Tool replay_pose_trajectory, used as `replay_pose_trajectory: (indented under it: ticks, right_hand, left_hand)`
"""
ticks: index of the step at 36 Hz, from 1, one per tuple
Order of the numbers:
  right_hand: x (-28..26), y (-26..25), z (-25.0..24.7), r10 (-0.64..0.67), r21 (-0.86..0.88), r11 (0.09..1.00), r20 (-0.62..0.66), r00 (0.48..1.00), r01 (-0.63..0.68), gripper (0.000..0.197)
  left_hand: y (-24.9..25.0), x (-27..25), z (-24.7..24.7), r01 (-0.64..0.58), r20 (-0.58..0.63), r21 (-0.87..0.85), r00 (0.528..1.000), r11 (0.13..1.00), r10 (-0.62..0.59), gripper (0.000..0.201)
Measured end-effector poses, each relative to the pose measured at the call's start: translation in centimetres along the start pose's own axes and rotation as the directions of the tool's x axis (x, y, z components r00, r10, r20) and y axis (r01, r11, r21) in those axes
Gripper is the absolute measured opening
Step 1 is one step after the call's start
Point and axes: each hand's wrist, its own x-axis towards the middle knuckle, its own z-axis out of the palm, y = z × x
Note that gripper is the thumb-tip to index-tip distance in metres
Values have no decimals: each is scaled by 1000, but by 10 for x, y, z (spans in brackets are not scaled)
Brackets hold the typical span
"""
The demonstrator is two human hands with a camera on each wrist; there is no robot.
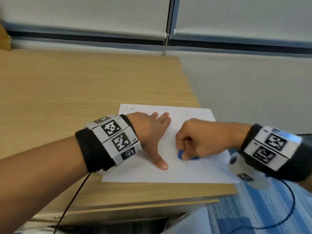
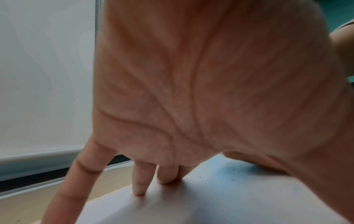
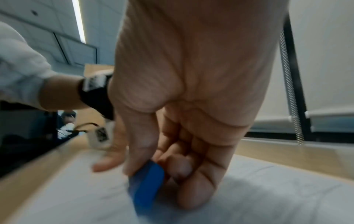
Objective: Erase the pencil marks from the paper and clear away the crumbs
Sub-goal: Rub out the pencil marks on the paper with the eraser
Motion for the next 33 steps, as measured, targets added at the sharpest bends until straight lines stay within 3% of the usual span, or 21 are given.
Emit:
replay_pose_trajectory:
  ticks: [2, 7, 13, 18, 24, 29, 33]
  right_hand:
    - [-4, -3, 2, -42, 41, 998, 70, 997, 39, 17]
    - [5, 12, -9, 16, 60, 998, -78, 997, -11, 9]
    - [-4, -2, -2, -59, 100, 994, 120, 991, 47, 7]
    - [6, 10, -12, 8, 72, 997, -71, 997, -2, 8]
    - [-2, -3, 2, -80, 125, 990, 157, 984, 60, 8]
    - [28, 18, -22, 0, 60, 998, -31, 1000, 2, 13]
    - [50, 42, -41, 75, -8, 997, -275, 959, -80, 11]
  left_hand:
    - [0, 0, 0, -2, -5, 3, 1000, 1000, 2, 143]
    - [1, -1, -1, 12, -8, 13, 1000, 1000, -12, 143]
    - [2, 0, -1, 22, 3, 17, 1000, 1000, -22, 143]
    - [0, 1, 0, 21, -4, 16, 1000, 1000, -21, 145]
    - [3, -2, 0, 19, 12, -18, 1000, 1000, -19, 142]
    - [1, -2, -1, 10, 7, -16, 1000, 1000, -10, 144]
    - [2, -2, -3, 34, 11, 35, 999, 999, -34, 147]
